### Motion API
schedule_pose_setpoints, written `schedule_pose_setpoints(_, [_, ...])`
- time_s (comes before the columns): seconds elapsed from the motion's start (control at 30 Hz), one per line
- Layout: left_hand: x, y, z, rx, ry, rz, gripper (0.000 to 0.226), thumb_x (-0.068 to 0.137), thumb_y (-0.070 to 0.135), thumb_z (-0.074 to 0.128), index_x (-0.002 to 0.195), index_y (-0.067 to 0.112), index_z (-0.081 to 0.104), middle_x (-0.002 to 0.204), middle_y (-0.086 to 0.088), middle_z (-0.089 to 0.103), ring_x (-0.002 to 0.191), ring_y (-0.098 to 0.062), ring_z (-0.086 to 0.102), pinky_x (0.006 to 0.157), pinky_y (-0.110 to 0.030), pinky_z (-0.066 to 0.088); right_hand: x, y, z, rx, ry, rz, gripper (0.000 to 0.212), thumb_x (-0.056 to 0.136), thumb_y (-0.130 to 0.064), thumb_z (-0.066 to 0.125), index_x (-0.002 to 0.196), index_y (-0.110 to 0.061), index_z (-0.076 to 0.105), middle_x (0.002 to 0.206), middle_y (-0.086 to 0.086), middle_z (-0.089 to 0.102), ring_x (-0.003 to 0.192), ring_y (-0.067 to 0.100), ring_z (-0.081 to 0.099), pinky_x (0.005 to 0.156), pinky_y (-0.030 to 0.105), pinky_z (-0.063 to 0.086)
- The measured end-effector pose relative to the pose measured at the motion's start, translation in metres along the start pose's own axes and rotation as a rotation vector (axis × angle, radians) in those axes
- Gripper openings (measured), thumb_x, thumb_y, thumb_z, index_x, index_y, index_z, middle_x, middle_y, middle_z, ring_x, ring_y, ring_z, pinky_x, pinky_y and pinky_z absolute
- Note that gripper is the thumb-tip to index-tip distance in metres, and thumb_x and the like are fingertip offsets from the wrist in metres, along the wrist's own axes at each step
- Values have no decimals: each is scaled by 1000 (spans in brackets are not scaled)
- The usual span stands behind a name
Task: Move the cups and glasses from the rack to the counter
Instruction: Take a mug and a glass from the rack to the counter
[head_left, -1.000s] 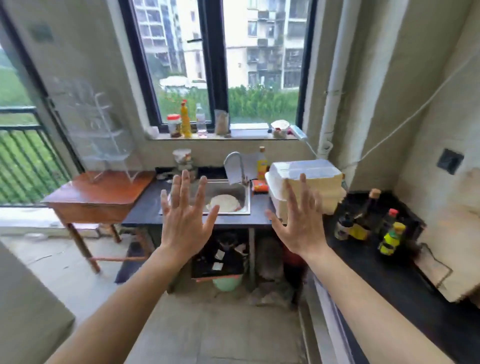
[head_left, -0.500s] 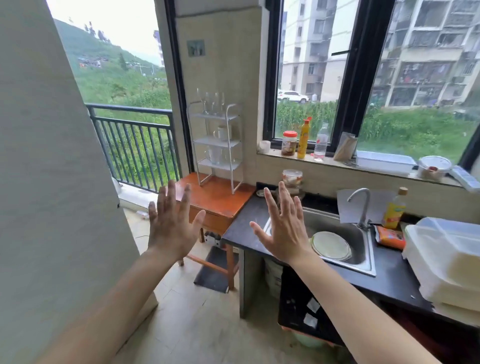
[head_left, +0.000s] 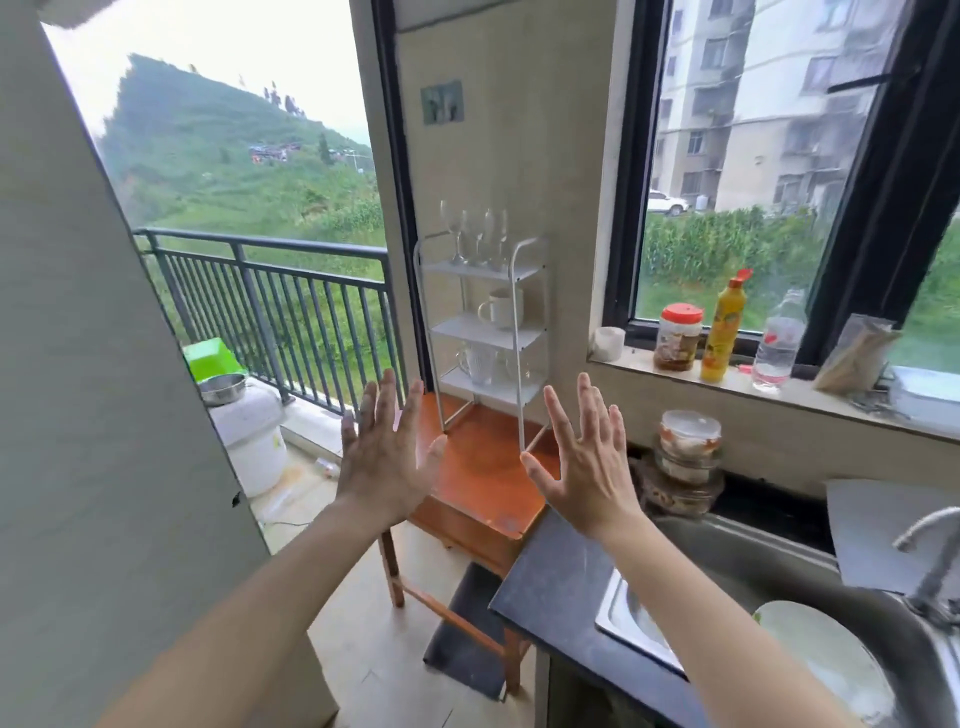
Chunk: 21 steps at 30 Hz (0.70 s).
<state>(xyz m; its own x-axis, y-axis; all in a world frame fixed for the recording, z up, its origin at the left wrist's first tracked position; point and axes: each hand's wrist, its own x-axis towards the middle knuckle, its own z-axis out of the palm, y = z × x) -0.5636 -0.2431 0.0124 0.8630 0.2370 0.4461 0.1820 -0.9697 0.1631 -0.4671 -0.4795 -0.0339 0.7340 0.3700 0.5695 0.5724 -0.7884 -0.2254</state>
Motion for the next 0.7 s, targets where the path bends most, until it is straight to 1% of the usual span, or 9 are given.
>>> schedule_pose_setpoints(0.1, [62, -14, 9, -15, 51, -2, 73, 99, 56, 36, 159, 26, 6, 167, -6, -11, 154, -27, -9, 122, -53, 2, 69, 8, 25, 1, 7, 7, 87, 94, -60, 50, 162, -28, 6, 169, 16, -7, 155, 37, 9, 125, 53, 7])
schedule_pose_setpoints(0.17, [93, -29, 19, -40, 62, -34, 74, 99, 56, 37, 159, 28, 4, 166, -5, -13, 153, -25, -10, 123, -52, 3, 102, 7, 47, 27, -12, 19, 85, 95, -58, 49, 162, -29, 5, 169, 15, -9, 155, 36, 7, 125, 52, 9])
schedule_pose_setpoints(0.27, [131, -54, 41, -61, 59, -45, 74, 98, 57, 34, 159, 31, -1, 165, -3, -19, 153, -22, -15, 123, -51, 1, 139, 4, 81, 51, -45, -8, 85, 95, -53, 52, 162, -27, 7, 169, 16, -4, 155, 37, 10, 123, 53, 20])
schedule_pose_setpoints(0.4, [192, -98, 88, -99, 52, -29, 75, 98, 60, 31, 158, 30, -2, 165, -4, -19, 152, -22, -17, 123, -51, 1, 188, 2, 132, 34, -73, -12, 83, 93, -46, 57, 161, -23, 15, 168, 18, 4, 154, 36, 15, 121, 47, 29])
schedule_pose_setpoints(0.47, [226, -119, 115, -119, 40, 16, 75, 97, 61, 29, 159, 28, 2, 166, -7, -14, 153, -25, -13, 123, -52, 4, 210, 3, 154, 20, -82, 23, 81, 92, -42, 59, 160, -21, 19, 167, 18, 10, 153, 36, 21, 116, 47, 37])
schedule_pose_setpoints(0.53, [257, -137, 139, -179, 6, 48, 75, 98, 60, 32, 159, 26, 6, 167, -10, -9, 153, -27, -10, 123, -50, 3, 230, 5, 175, -14, -99, 82, 81, 92, -40, 60, 160, -20, 20, 167, 18, 11, 152, 36, 22, 113, 47, 42])
schedule_pose_setpoints(0.6, [285, -151, 161, -225, -62, 65, 76, 98, 61, 31, 159, 24, 8, 167, -12, -5, 154, -28, -7, 124, -48, 3, 248, 3, 191, -23, -112, 189, 82, 93, -39, 60, 160, -20, 17, 168, 15, 8, 153, 33, 20, 112, 47, 43])
schedule_pose_setpoints(0.67, [310, -164, 183, -246, -134, 82, 81, 93, 67, 23, 159, 23, 8, 167, -11, -2, 154, -29, -3, 124, -47, 6, 264, -2, 206, -20, -116, 295, 81, 95, -38, 59, 161, -19, 16, 168, 14, 8, 153, 31, 19, 112, 45, 43])
schedule_pose_setpoints(0.7, [322, -169, 194, -251, -172, 99, 82, 93, 67, 22, 159, 22, 7, 167, -11, -2, 154, -28, -3, 123, -47, 6, 271, -5, 214, -18, -127, 340, 80, 96, -38, 58, 161, -19, 15, 168, 12, 8, 154, 30, 18, 113, 44, 41])
